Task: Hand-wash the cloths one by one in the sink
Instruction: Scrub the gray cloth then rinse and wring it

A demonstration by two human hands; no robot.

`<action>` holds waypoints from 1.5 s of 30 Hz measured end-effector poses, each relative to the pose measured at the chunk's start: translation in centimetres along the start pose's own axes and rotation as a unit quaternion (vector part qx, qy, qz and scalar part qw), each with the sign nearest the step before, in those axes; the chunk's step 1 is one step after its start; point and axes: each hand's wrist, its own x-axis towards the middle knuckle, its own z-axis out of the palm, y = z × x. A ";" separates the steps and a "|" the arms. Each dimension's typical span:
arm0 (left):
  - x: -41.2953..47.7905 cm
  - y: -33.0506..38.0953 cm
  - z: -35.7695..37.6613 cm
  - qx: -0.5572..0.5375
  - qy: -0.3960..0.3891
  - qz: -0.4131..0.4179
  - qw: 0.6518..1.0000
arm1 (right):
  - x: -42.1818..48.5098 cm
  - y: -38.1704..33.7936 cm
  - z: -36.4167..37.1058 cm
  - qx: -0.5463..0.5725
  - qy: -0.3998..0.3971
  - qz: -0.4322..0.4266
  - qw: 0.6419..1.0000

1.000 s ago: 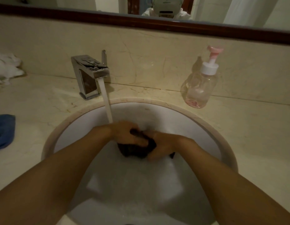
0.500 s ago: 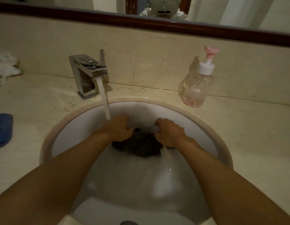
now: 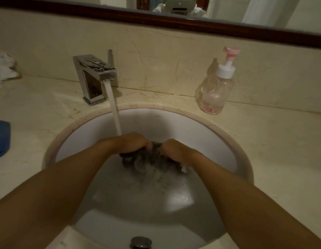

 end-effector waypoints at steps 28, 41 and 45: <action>0.4 -2.4 -1.8 0.131 0.231 0.116 0.957 | 0.3 1.8 -1.8 -0.032 0.153 -0.074 0.985; -0.2 -1.1 -1.2 0.058 0.009 0.021 0.998 | 0.7 1.6 -0.7 0.120 -0.018 0.160 0.980; -0.3 -1.8 -1.9 0.145 0.205 0.073 0.965 | 0.1 3.6 -2.2 -0.084 0.104 0.044 0.990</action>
